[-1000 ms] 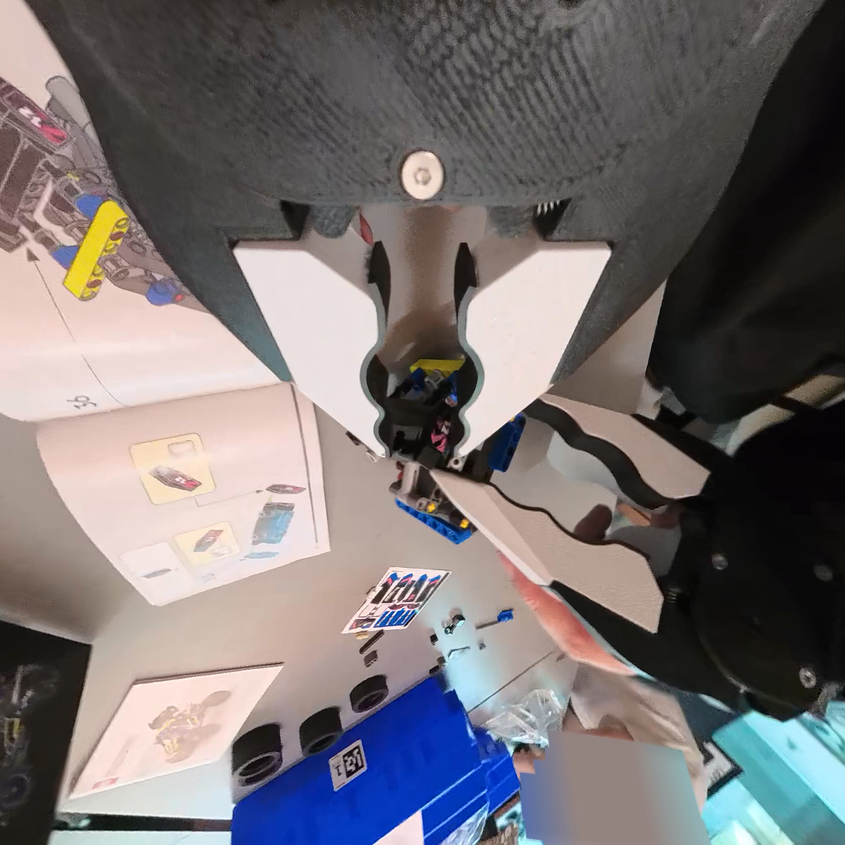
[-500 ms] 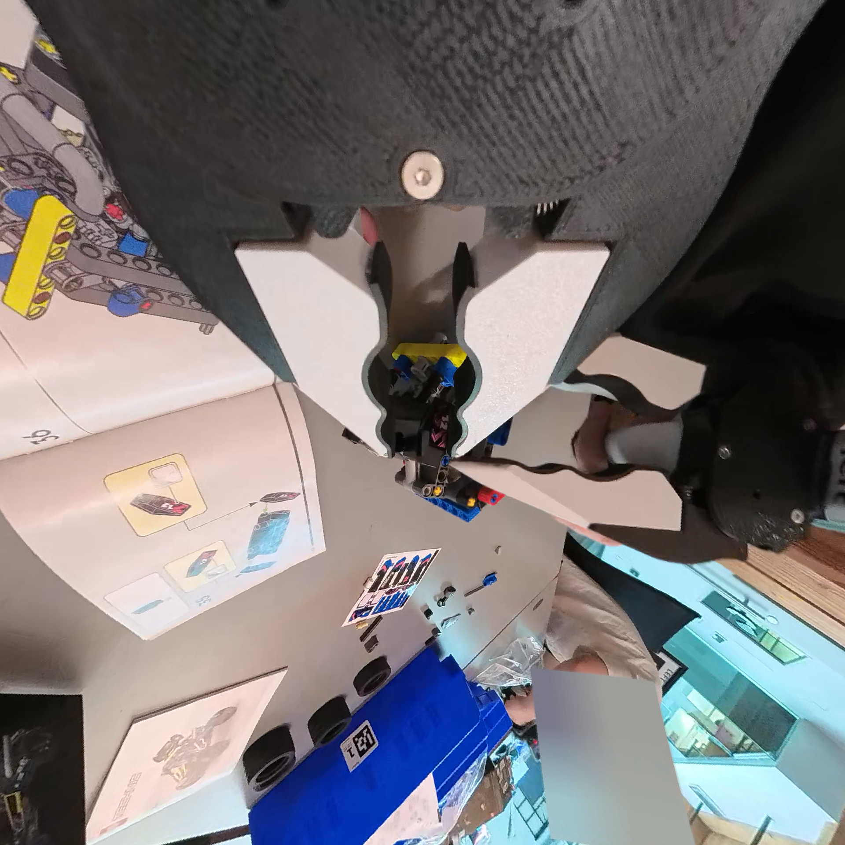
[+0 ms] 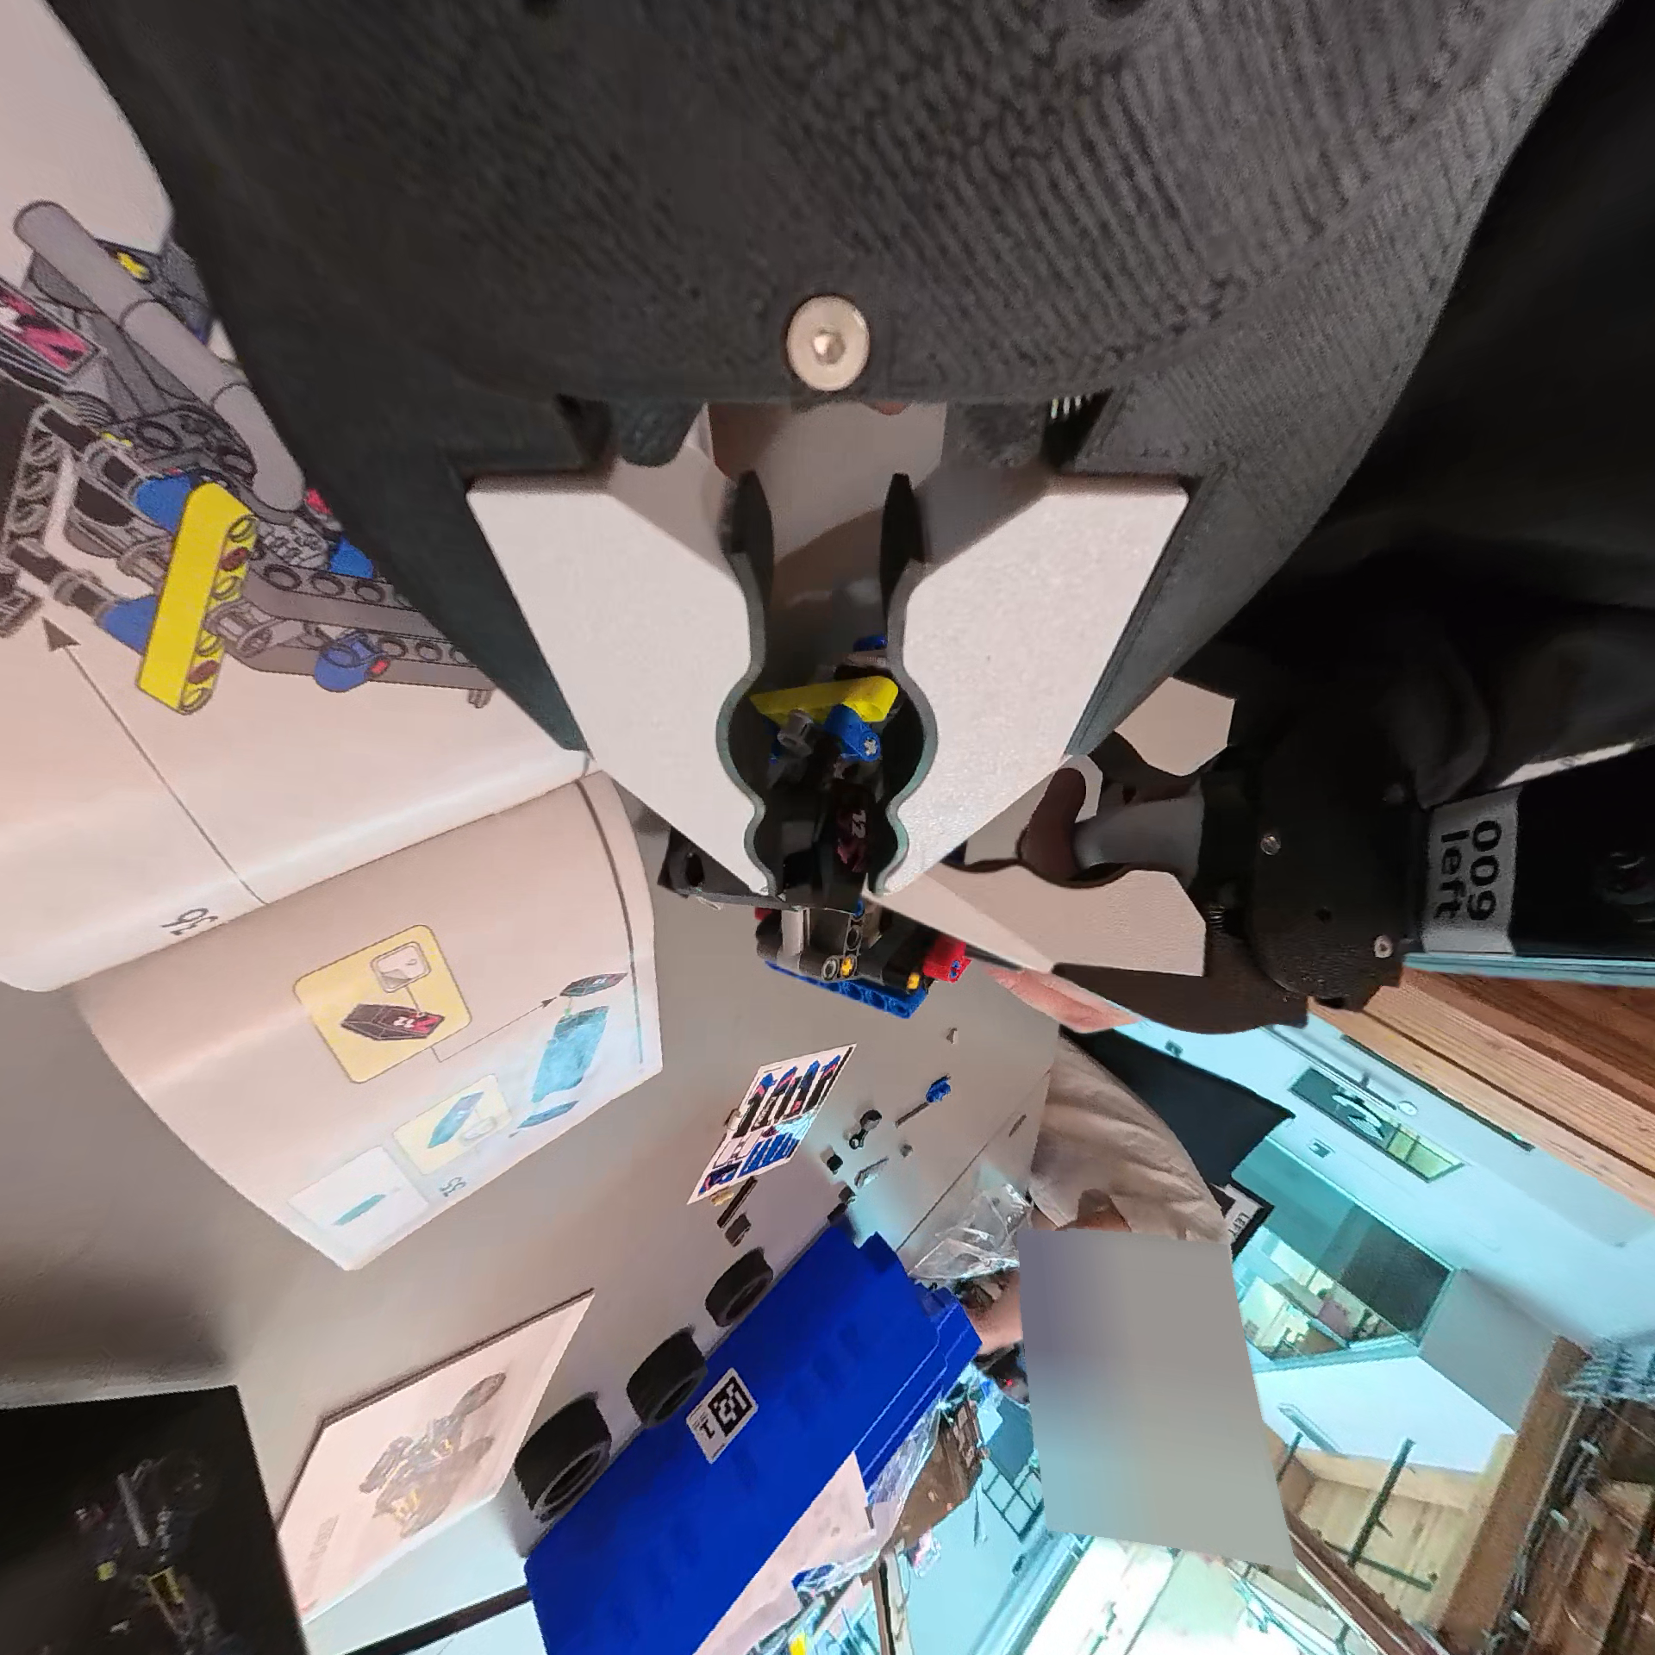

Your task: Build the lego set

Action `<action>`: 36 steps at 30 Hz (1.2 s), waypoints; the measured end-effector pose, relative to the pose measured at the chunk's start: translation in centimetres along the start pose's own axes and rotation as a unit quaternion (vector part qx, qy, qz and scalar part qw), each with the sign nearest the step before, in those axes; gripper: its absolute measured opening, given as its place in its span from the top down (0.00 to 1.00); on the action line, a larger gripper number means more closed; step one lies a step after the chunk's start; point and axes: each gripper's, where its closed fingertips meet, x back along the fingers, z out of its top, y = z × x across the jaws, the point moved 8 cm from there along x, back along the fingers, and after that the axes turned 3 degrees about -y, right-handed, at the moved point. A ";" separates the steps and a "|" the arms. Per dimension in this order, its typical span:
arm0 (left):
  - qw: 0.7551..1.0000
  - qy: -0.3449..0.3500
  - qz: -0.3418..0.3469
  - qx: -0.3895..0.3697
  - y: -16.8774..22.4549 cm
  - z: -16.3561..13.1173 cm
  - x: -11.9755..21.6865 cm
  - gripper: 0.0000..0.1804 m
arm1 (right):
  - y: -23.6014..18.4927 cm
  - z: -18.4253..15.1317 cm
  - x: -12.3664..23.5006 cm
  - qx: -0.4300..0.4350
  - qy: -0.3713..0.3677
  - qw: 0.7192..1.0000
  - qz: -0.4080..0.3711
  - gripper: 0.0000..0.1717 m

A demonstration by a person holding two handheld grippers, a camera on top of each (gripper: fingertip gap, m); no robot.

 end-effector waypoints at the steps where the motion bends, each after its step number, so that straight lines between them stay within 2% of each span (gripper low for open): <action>1: 1.000 -0.001 -0.011 -0.002 0.0 -0.1 -0.1 0.79 | 0.1 0.1 0.2 -0.001 0.006 1.000 0.001 0.91; 3: 1.000 -0.002 -0.013 0.001 -0.2 -0.3 -0.2 0.81 | 0.3 0.5 0.5 0.001 0.025 1.000 -0.014 0.82; 6: 1.000 0.009 -0.015 -0.021 -0.1 -0.2 -0.2 0.81 | 0.1 0.5 0.5 0.030 0.022 0.999 -0.026 0.86; 9: 0.999 -0.008 -0.008 -0.039 -0.3 -0.3 -0.5 0.81 | -0.2 0.1 -0.3 0.052 -0.004 0.998 -0.043 0.76; 12: 0.999 -0.018 0.001 -0.037 -0.6 -0.2 -0.8 0.78 | -0.1 0.2 -0.5 0.047 0.009 0.998 -0.050 0.86; 19: 0.999 -0.020 -0.024 -0.021 -1.4 0.2 -1.1 0.78 | 0.5 0.3 0.0 0.012 0.023 0.999 -0.040 0.88; 23: 0.998 -0.043 -0.043 -0.027 -1.8 0.7 -1.5 0.78 | 1.1 0.2 0.1 -0.020 0.039 0.999 -0.017 0.91; 32: 0.994 -0.068 -0.067 -0.057 -1.7 0.8 -1.6 0.79 | 0.9 0.3 0.5 -0.003 0.027 1.000 -0.006 0.89; 34: 0.993 -0.053 -0.065 -0.077 -1.7 0.5 -1.5 0.81 | 0.4 0.5 0.7 0.037 0.017 0.999 0.003 0.83; 36: 0.993 -0.034 -0.072 -0.087 -1.8 0.1 -1.2 0.81 | -0.3 0.6 0.9 0.106 -0.008 0.994 0.013 0.70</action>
